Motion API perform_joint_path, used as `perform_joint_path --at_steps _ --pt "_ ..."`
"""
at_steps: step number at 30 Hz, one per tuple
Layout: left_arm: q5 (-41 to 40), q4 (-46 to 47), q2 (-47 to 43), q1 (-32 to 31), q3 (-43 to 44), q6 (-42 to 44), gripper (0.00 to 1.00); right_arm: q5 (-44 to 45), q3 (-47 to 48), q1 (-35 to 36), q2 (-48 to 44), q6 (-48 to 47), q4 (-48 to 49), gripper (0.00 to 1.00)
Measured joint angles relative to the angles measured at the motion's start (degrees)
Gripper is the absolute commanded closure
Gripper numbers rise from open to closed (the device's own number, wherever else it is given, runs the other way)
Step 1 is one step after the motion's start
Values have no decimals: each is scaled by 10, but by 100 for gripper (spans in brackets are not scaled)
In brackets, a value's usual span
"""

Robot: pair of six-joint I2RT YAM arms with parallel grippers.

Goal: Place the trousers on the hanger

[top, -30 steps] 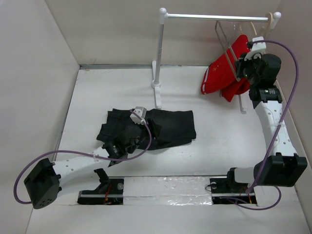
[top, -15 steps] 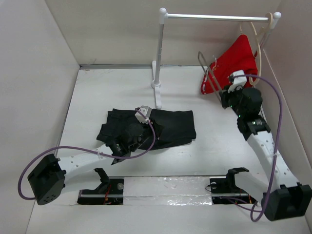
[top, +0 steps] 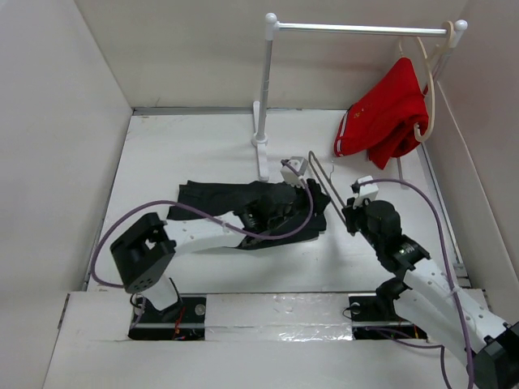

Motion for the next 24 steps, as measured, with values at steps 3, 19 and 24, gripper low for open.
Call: perform_joint_path --at_steps 3,19,24 --pt "0 0 63 -8 52 -4 59 40 -14 43 -16 22 1 100" --pt "0 -23 197 -5 135 -50 60 149 -43 120 -11 71 17 100" --pt "0 -26 224 -5 166 -54 61 149 -51 129 6 70 48 100"
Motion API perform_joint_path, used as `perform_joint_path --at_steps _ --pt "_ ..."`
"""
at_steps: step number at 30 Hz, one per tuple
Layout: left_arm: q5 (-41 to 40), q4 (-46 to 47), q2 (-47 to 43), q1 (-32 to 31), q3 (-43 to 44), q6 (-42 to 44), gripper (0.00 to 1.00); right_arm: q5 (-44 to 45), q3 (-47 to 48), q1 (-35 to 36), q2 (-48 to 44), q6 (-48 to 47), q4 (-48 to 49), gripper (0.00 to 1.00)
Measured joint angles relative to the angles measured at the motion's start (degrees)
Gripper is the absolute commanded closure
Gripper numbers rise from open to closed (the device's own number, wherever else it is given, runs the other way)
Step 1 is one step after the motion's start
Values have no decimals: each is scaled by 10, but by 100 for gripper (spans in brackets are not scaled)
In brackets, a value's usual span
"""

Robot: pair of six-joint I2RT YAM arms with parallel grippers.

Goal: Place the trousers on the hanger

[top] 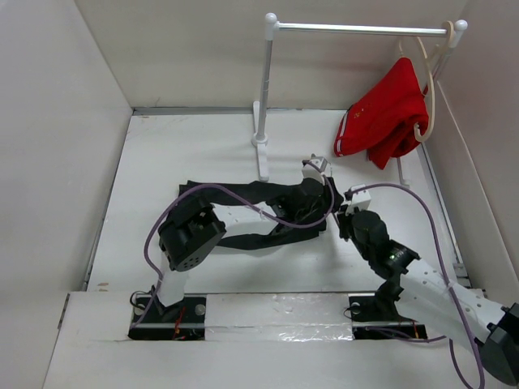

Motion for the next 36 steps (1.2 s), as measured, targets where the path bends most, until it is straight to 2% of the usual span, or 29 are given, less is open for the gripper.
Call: perform_joint_path --at_steps 6,11,15,16,17,18,19,21,22,25,29,30,31,32,33,34,36 --pt "-1 -4 25 0 21 0 63 10 -2 7 11 0 6 100" --pt "0 -9 31 0 21 -6 70 22 -8 13 -9 0 2 100" --pt "1 -3 37 2 24 -25 88 26 -14 17 -9 2 -3 100" --pt "2 -3 38 2 26 -33 99 28 -14 20 -9 3 -6 100" --pt "4 -2 39 2 27 -43 100 29 -14 23 -9 5 -10 98" --pt "4 2 39 1 28 -52 100 30 -14 25 -8 7 -13 93" --pt "3 5 39 1 28 -57 100 35 -14 30 -8 9 -15 78" --pt "10 9 39 2 24 -61 100 38 -10 34 -9 23 -26 59" --pt "13 13 39 2 19 -58 100 32 -8 37 -9 29 -41 42" --pt "22 41 39 7 -18 -57 100 9 -3 52 -28 40 -80 31" --pt "36 75 39 17 -88 -82 100 -27 17 63 -97 54 -139 29" --pt "39 85 39 20 -102 -90 100 -33 24 65 -119 56 -148 31" --pt "41 96 38 22 -112 -97 100 -37 30 65 -141 58 -155 56" --pt "41 110 37 24 -124 -104 100 -38 36 65 -160 58 -163 71" --pt "40 123 33 25 -138 -111 100 -38 41 65 -177 62 -165 80" --pt "40 134 27 26 -150 -116 100 -36 46 65 -190 66 -167 93" --pt "36 157 11 23 -178 -127 100 -37 50 65 -196 69 -164 100"
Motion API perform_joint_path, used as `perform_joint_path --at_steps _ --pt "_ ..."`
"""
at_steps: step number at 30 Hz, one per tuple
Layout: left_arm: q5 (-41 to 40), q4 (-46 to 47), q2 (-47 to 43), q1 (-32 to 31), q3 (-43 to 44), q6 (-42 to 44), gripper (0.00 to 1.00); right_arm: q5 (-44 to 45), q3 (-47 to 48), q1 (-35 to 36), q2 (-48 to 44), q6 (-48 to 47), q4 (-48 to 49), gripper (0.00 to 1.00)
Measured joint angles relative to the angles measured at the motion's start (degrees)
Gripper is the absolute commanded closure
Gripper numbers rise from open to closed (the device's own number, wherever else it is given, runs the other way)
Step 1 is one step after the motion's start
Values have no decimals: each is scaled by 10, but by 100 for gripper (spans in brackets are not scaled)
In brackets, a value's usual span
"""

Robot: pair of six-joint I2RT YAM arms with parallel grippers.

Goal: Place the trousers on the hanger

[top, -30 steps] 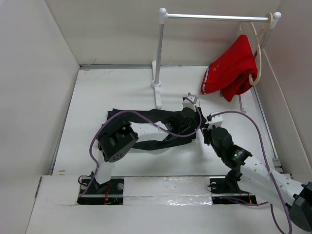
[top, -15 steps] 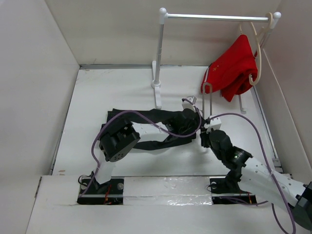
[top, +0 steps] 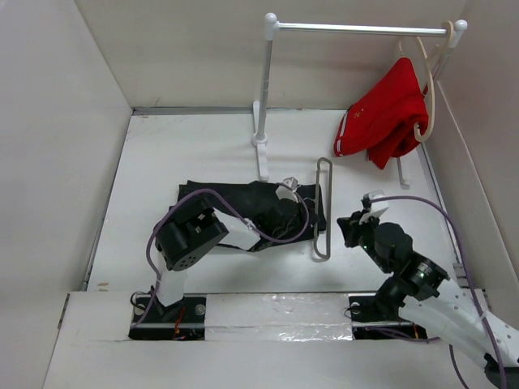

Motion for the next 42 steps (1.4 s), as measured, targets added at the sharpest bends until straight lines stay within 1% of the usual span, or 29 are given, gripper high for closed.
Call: perform_joint_path --at_steps 3,6,9,10,12,13,16,20,27,29,34,37,38,39,40,41,42 --pt "-11 21 -25 -9 -35 -10 100 -14 2 -14 61 -5 21 100" --pt "-21 34 -29 -18 -44 -15 100 -37 4 -46 174 -17 59 100" --pt "-25 37 -28 -22 -47 -20 100 -82 5 -96 280 -32 105 99" --pt "-28 39 -27 -23 -47 -22 100 -96 6 -112 311 -36 123 91" --pt "-33 44 -24 -22 -47 -28 100 -119 9 -141 362 -41 157 84" --pt "-35 47 -21 -21 -47 -32 100 -127 9 -151 383 -43 172 77" --pt "-44 51 -15 -18 -47 -44 100 -151 9 -174 422 -46 213 70" --pt "-54 54 -10 -16 -46 -58 100 -188 9 -196 459 -48 266 68" --pt "-60 60 6 -12 -45 -74 100 -242 9 -217 510 -50 327 66" --pt "-60 65 10 -9 -45 -77 100 -252 9 -223 530 -50 342 63" --pt "-59 72 13 -7 -45 -79 100 -269 10 -230 578 -50 370 62" --pt "-59 75 15 -5 -45 -80 100 -269 9 -230 590 -50 382 58" --pt "-59 76 16 -5 -45 -80 100 -269 9 -230 592 -50 386 57" --pt "-59 77 16 -4 -45 -81 100 -270 9 -230 594 -50 391 60" --pt "-58 78 17 -4 -45 -81 100 -271 9 -230 597 -49 396 65" --pt "-58 79 17 -3 -45 -81 100 -275 9 -230 600 -49 402 80" --pt "-58 79 17 -2 -45 -81 100 -280 9 -230 602 -48 407 88"
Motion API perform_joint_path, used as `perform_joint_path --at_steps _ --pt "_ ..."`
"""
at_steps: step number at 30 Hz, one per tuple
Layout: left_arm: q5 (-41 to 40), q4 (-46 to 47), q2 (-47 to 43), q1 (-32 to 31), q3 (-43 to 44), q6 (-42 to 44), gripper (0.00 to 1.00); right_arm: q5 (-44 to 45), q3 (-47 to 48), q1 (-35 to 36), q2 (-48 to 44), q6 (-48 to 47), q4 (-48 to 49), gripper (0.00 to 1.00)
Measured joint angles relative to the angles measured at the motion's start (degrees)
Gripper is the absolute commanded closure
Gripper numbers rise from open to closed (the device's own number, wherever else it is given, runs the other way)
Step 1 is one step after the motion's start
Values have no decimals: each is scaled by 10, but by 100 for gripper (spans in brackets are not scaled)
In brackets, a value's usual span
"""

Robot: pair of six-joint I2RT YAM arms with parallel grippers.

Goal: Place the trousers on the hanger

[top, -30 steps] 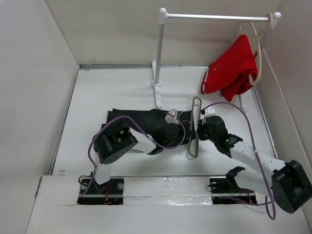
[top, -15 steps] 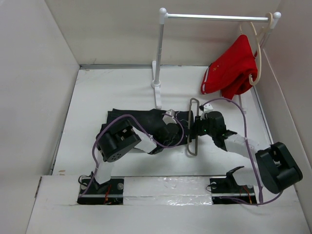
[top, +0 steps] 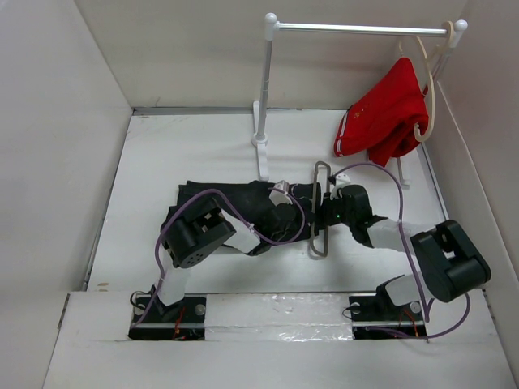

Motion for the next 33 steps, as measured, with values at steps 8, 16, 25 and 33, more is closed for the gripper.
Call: perform_joint_path --at_steps 8,16,25,33 --pt "-5 9 0 0 -2 15 100 -26 -19 -30 -68 5 -5 100" --pt "-30 32 -48 3 -56 48 100 -24 -37 -78 -245 4 -94 100" --pt "-53 26 -87 19 -108 63 100 -28 -79 -187 -379 11 -166 100" --pt "-63 10 -161 19 -154 89 100 -106 -67 -295 -388 3 -207 100"
